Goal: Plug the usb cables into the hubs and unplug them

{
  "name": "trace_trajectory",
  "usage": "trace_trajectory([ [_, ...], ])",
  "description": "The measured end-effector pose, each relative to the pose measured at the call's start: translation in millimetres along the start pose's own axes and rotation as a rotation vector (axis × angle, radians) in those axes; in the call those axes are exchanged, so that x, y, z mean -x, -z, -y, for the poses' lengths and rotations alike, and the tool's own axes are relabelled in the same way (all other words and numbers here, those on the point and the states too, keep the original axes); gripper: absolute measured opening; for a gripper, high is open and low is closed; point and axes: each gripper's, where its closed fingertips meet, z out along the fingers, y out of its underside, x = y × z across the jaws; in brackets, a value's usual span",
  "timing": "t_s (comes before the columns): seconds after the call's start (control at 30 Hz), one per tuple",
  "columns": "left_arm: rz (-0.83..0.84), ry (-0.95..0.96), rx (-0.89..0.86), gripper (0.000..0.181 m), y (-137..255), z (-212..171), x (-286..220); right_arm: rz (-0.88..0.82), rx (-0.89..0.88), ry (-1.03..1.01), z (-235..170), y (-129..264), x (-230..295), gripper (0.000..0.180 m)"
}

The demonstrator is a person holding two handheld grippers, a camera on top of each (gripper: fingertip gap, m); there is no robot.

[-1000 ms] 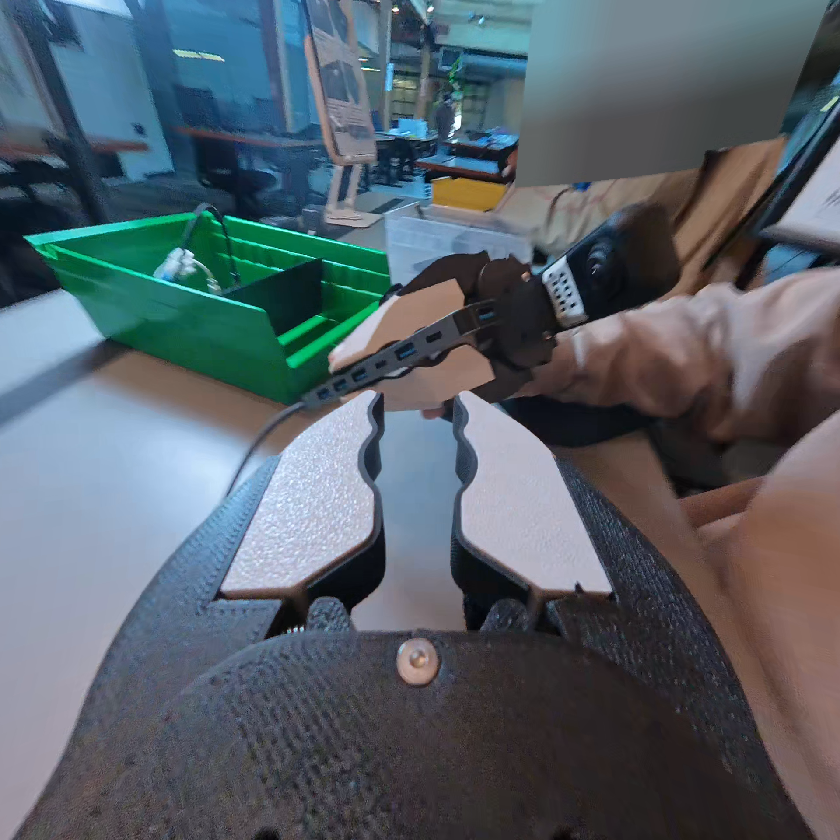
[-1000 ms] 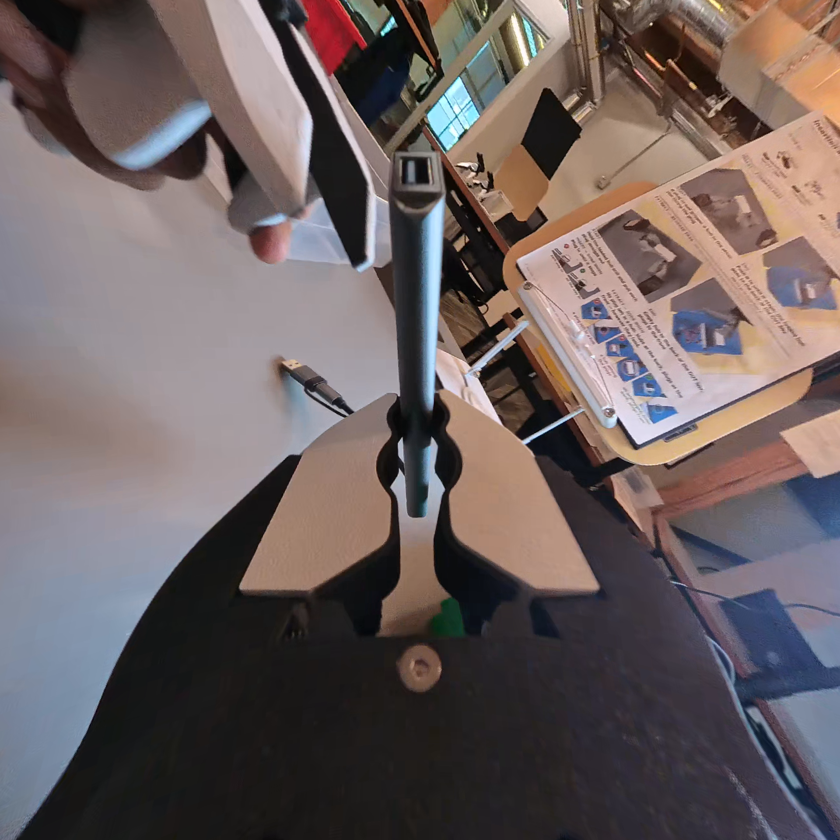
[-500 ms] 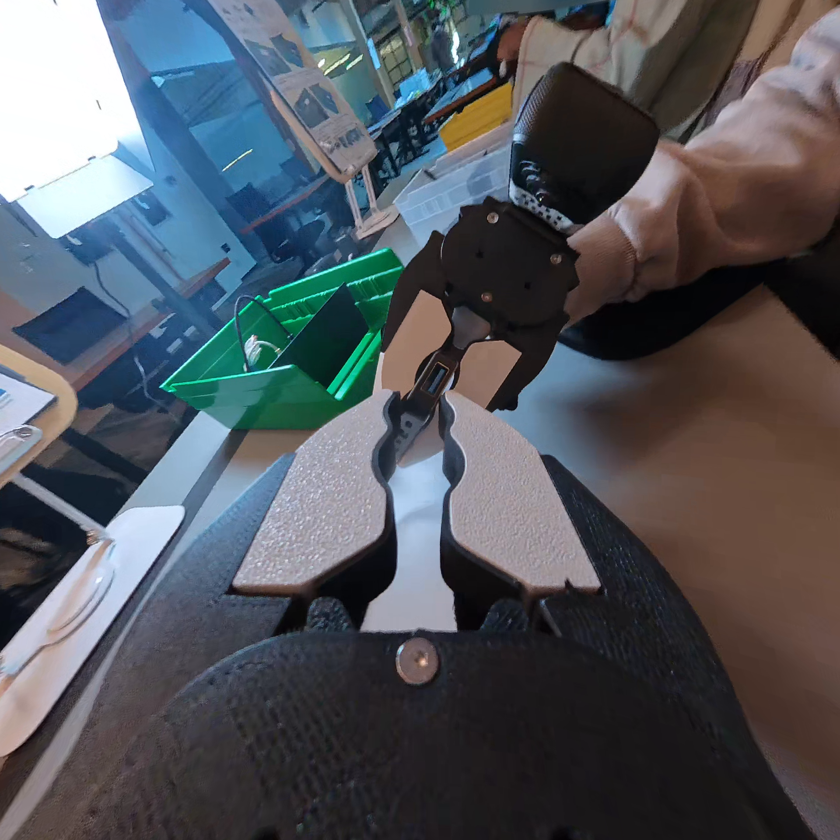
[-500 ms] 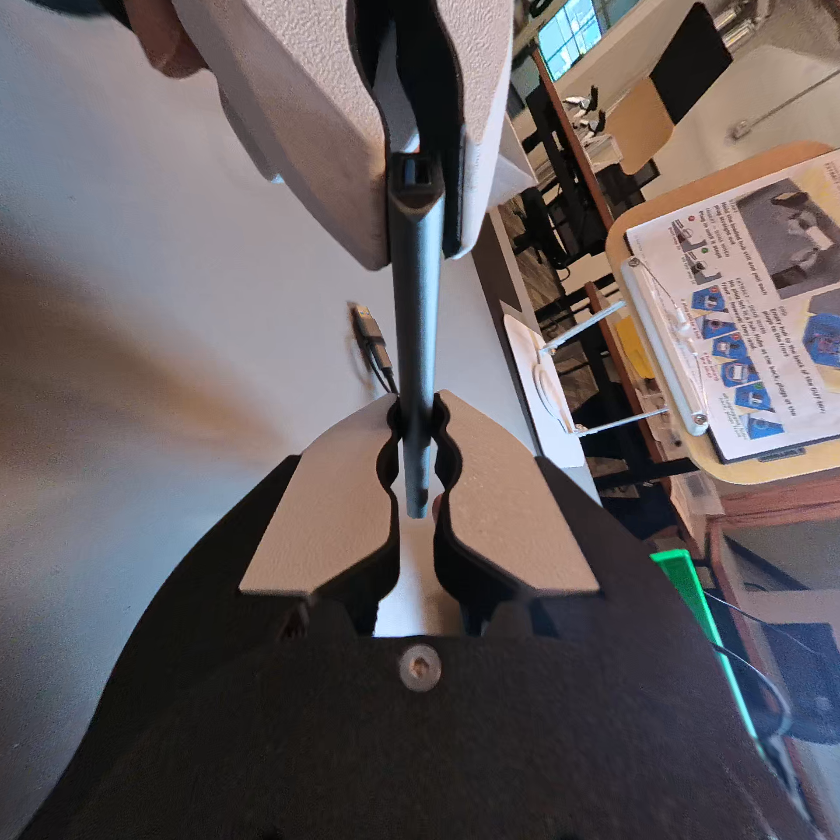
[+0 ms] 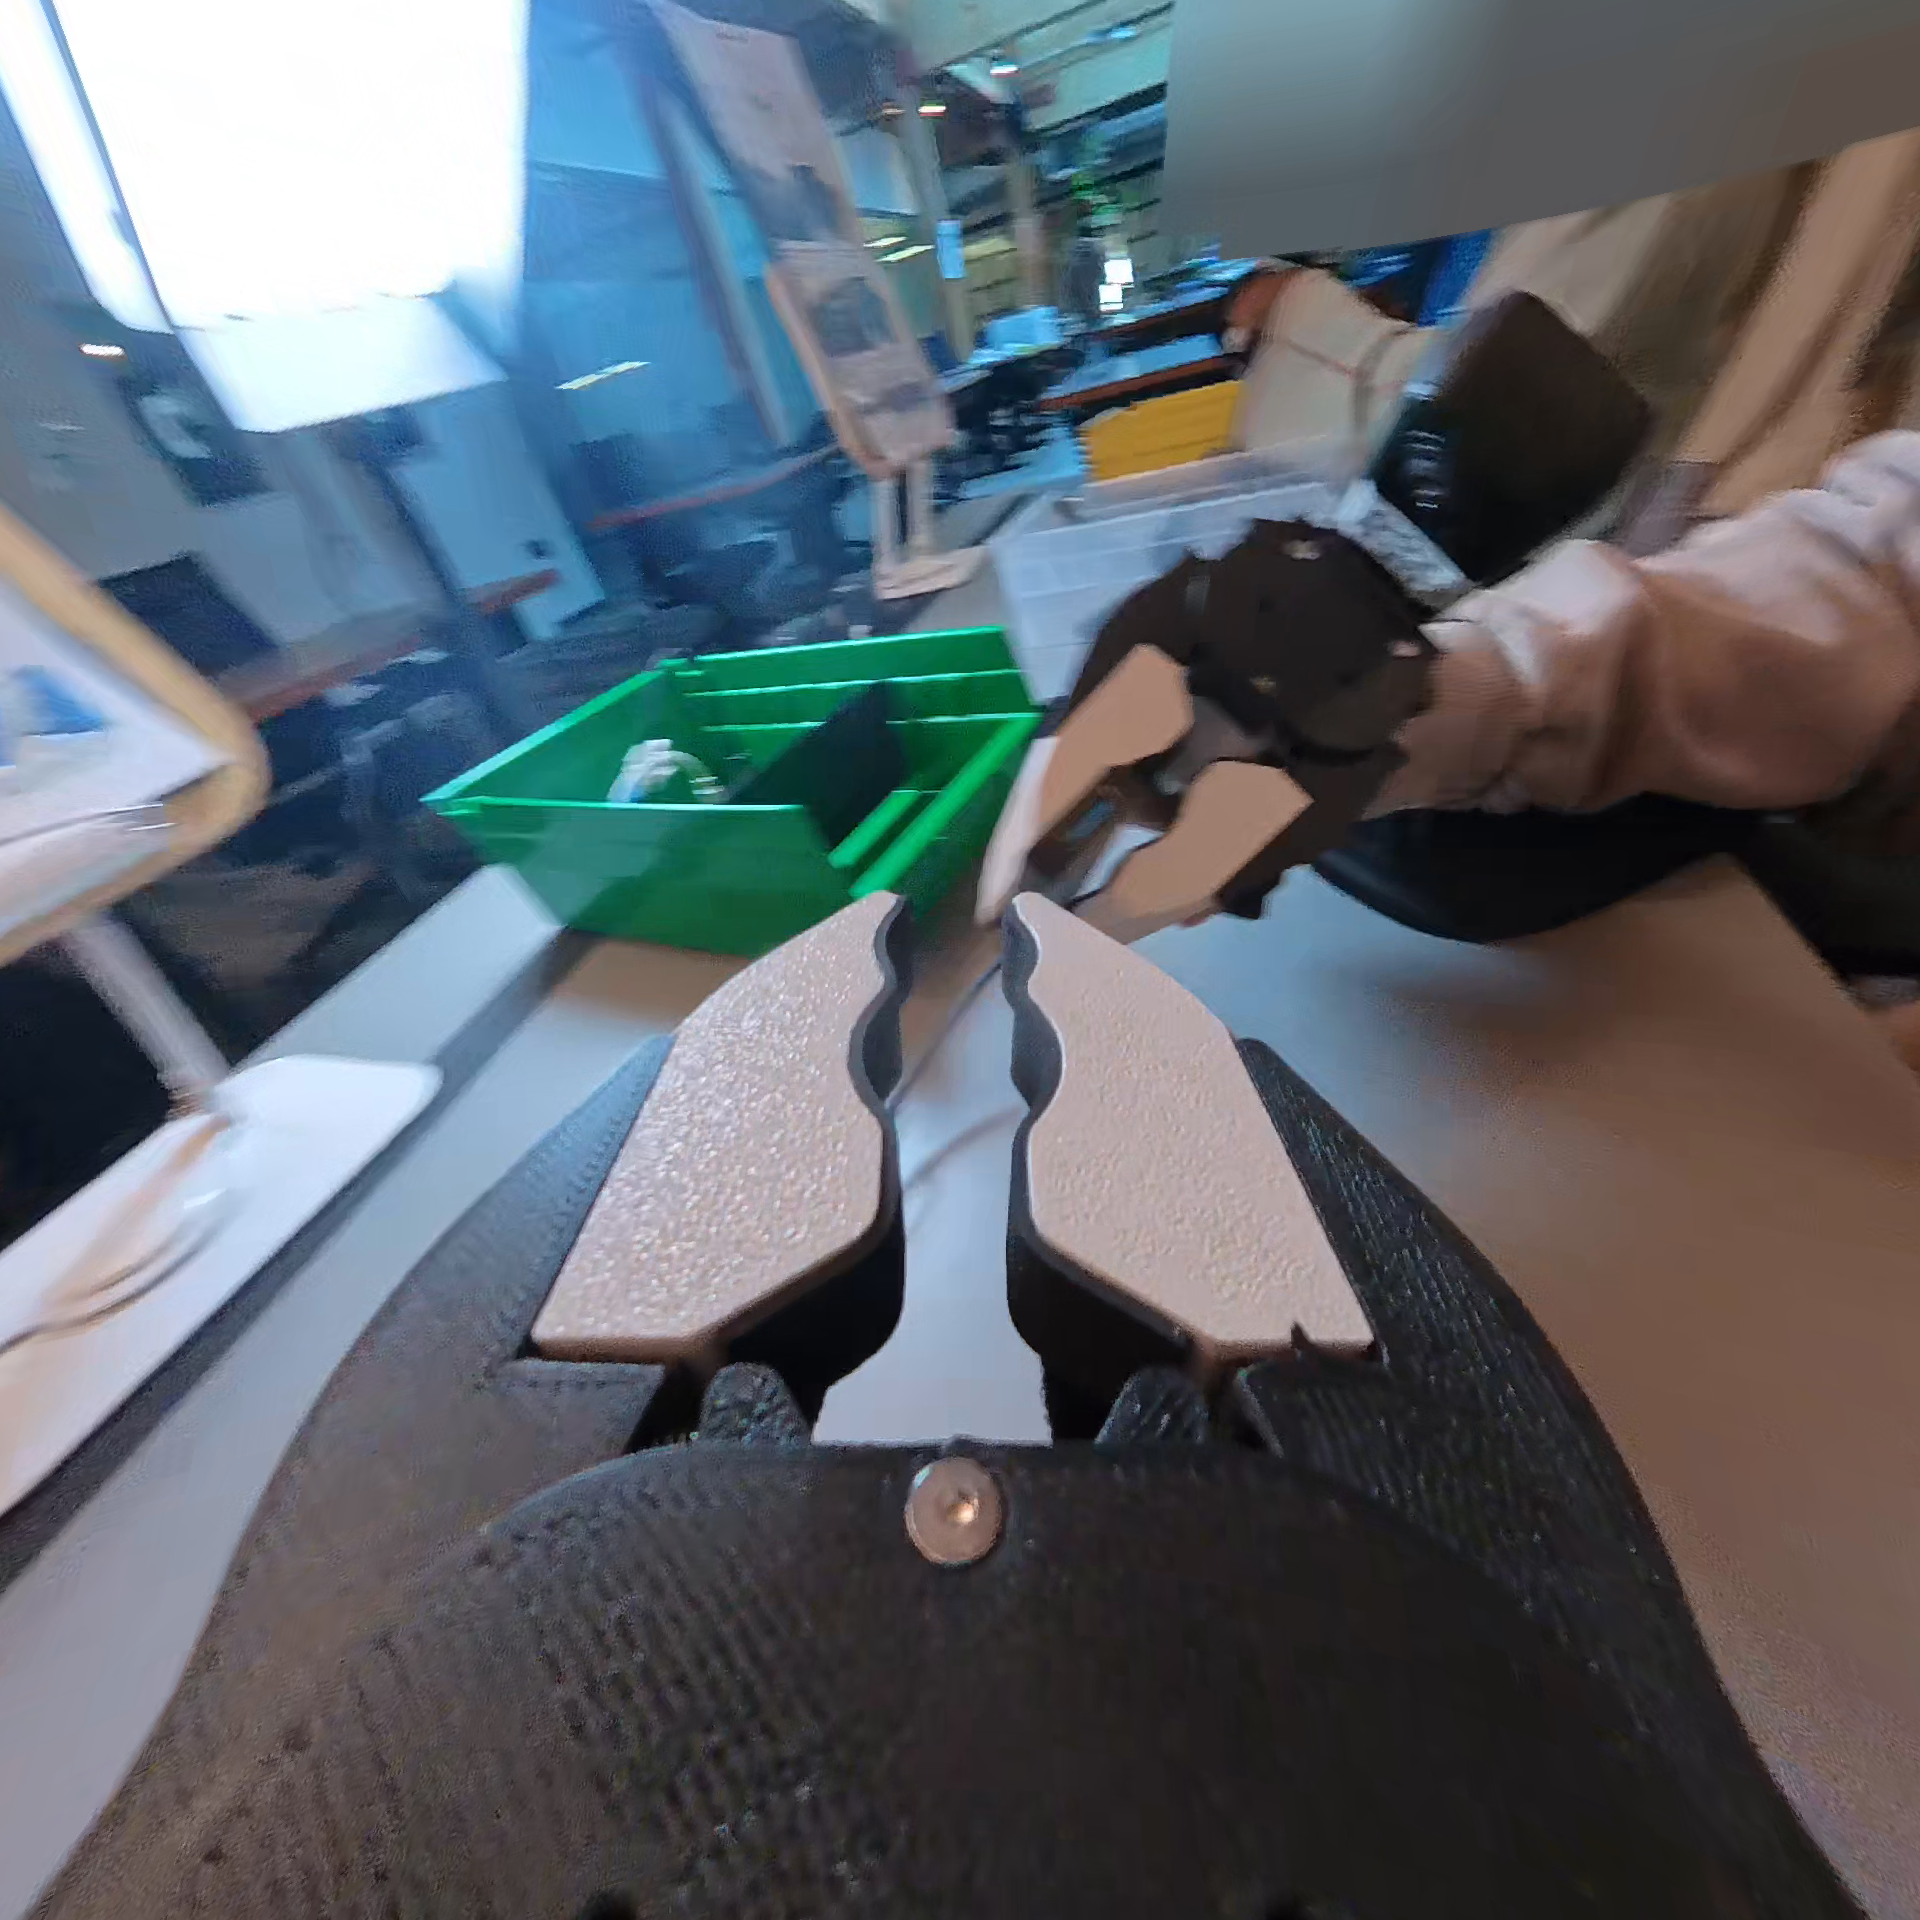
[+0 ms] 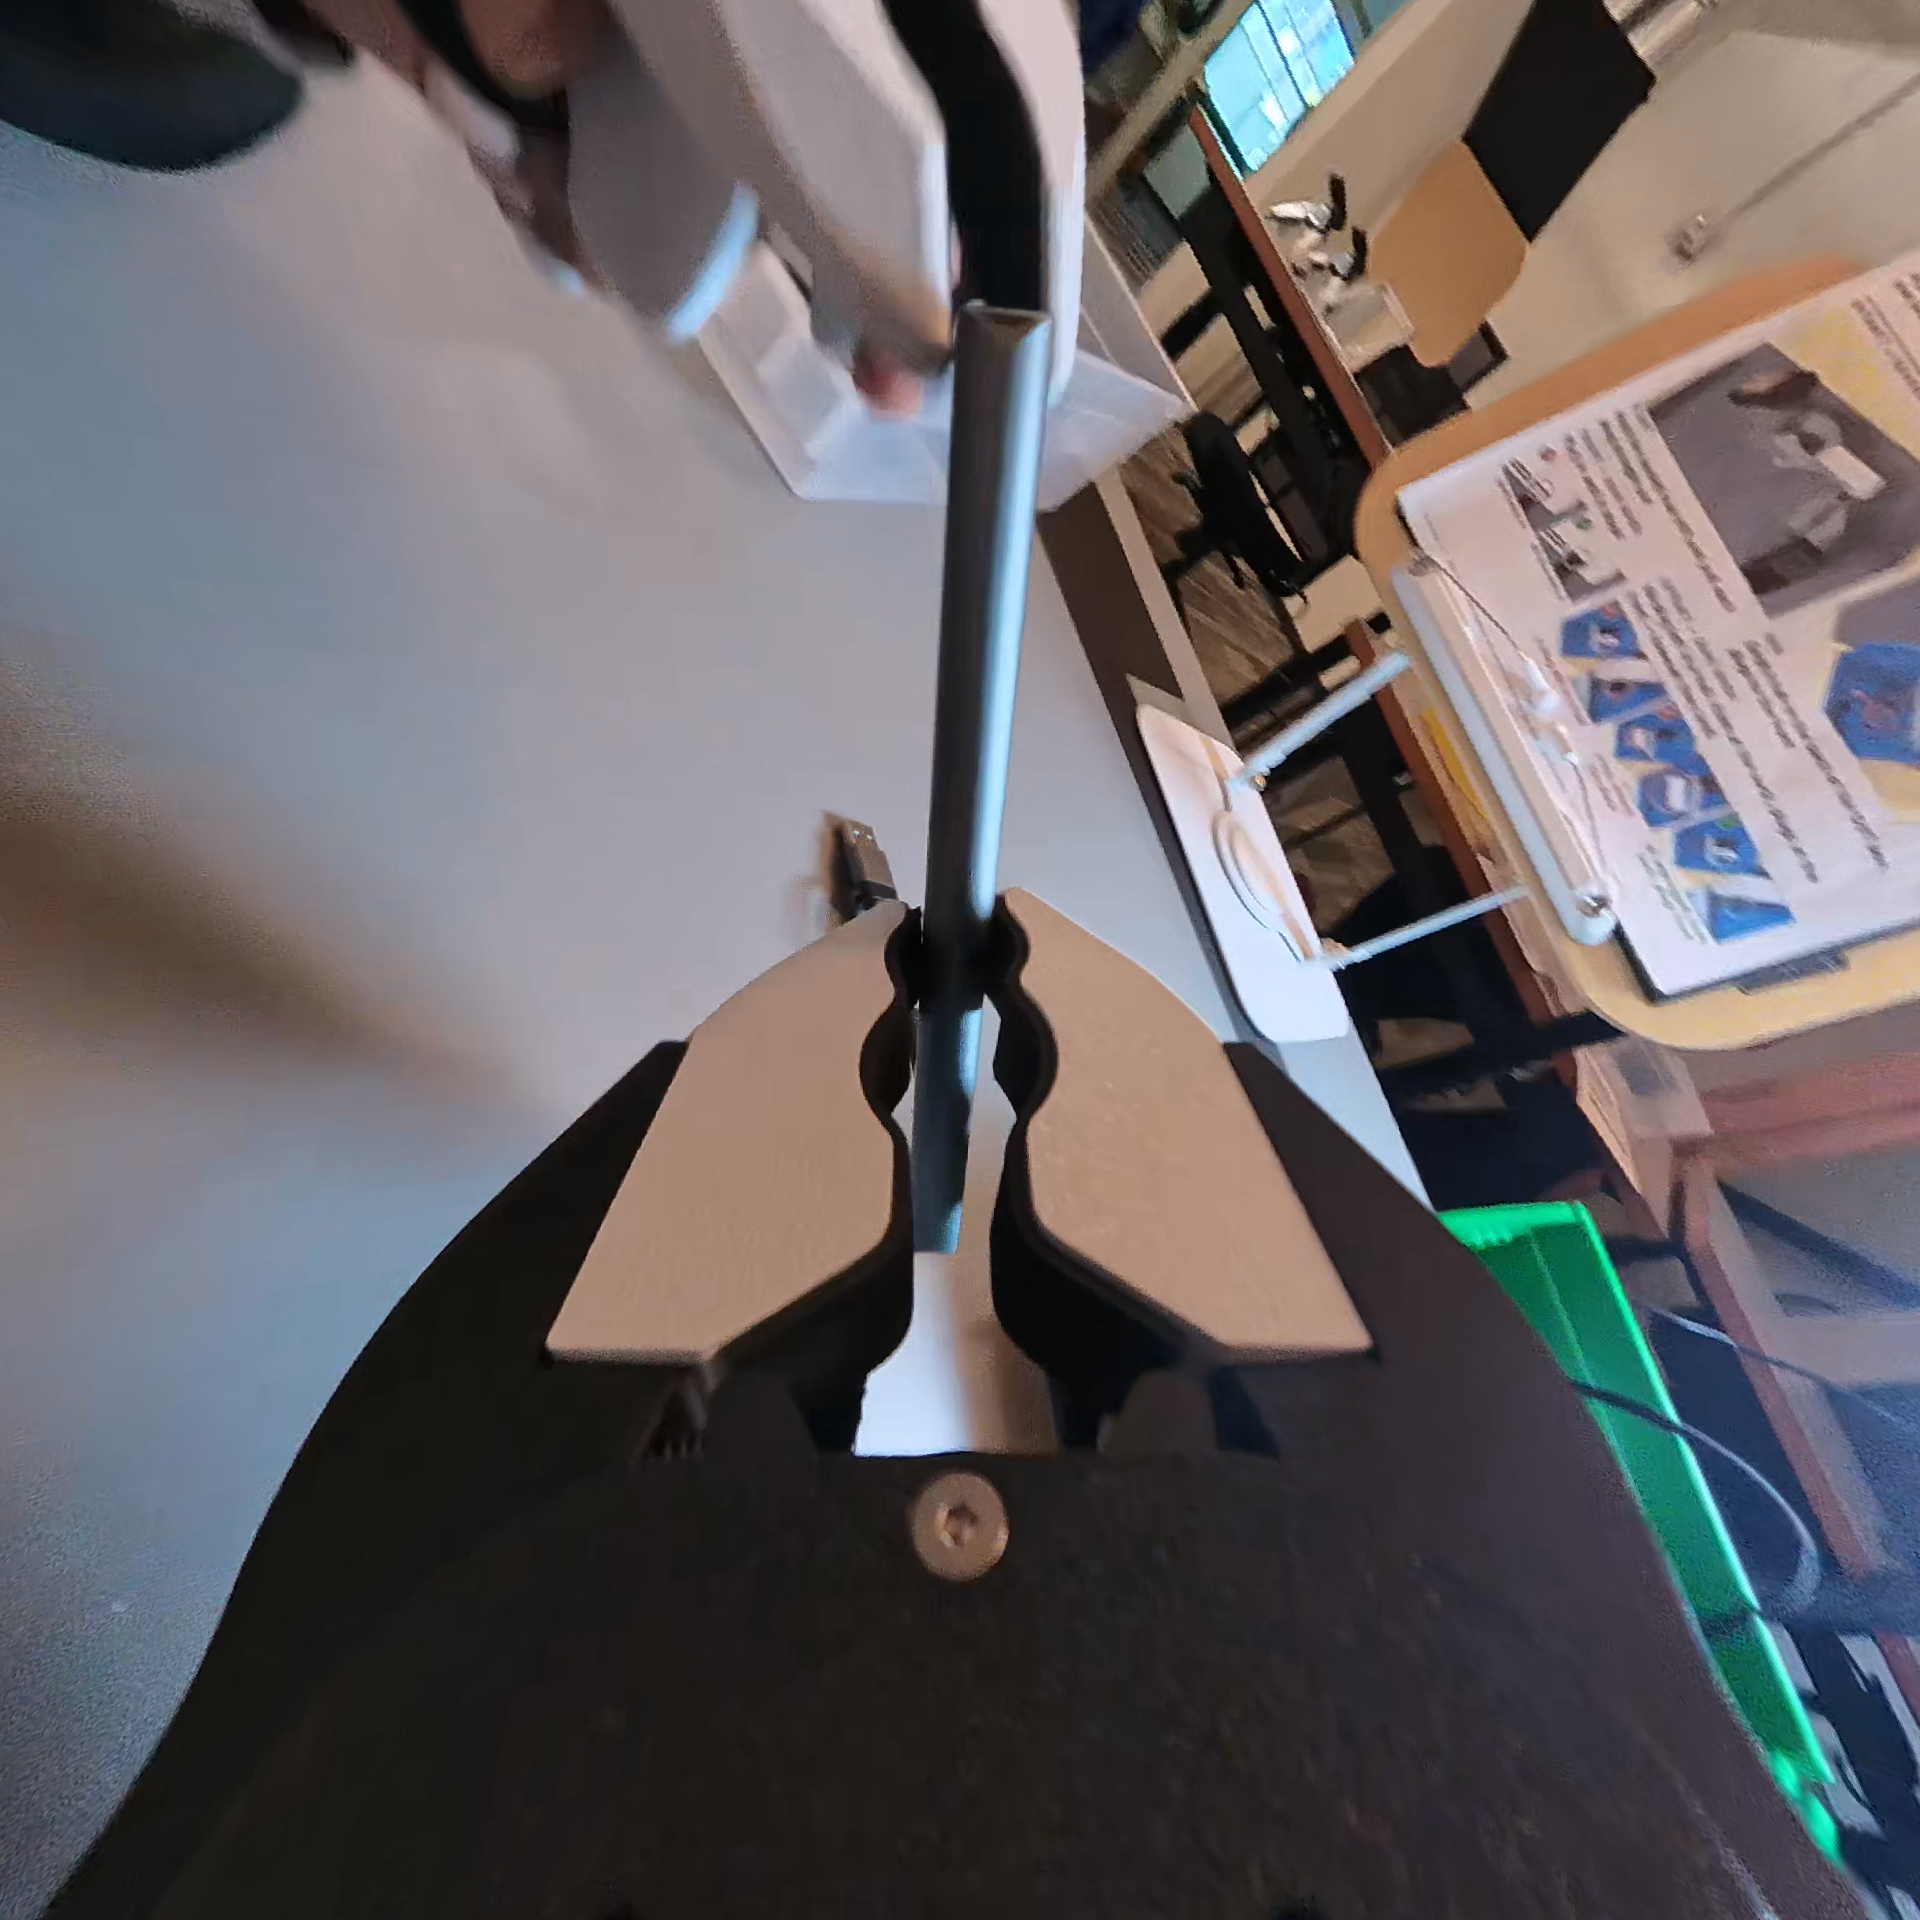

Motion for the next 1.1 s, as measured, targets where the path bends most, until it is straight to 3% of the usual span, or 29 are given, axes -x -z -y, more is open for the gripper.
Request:
trace_trajectory([
  [0.03,0.073,-0.001,0.012,0.019,12.1,4.5,19.6,-0.026,0.017,-0.001,-4.0,2.6,-7.0,0.011],
  [0.2,0.450,0.139,0.287,0.024,117.5,-13.3,138.6,-0.123,0.037,-0.053,-18.3,22.0,-42.0,0.011],
  [0.33,0.527,0.361,0.721,0.034,187.6,-98.0,183.6,-0.158,0.057,-0.059,-26.0,24.9,-51.4,0.011],
  [0.4,0.475,0.455,0.894,0.038,198.9,-139.4,179.2,-0.156,0.073,-0.046,-29.2,22.6,-49.5,0.011],
  [0.47,0.441,0.527,0.946,0.038,195.0,-163.9,175.7,-0.147,0.086,-0.043,-32.3,20.5,-46.7,0.011],
  [0.57,0.431,0.576,0.996,0.031,185.5,-184.8,176.9,-0.136,0.093,-0.059,-36.0,20.0,-44.7,0.011],
  [0.7,0.403,0.532,1.200,0.023,192.5,-210.4,174.8,-0.140,0.096,-0.071,-38.7,22.1,-45.8,0.011],
  [0.83,0.445,0.377,1.204,0.019,194.3,-188.5,192.0,-0.156,0.084,-0.078,-38.0,26.7,-49.4,0.011],
  [1.1,0.568,0.251,0.712,0.019,178.9,-43.7,230.9,-0.163,0.059,-0.103,-34.9,29.8,-52.6,0.011],
])
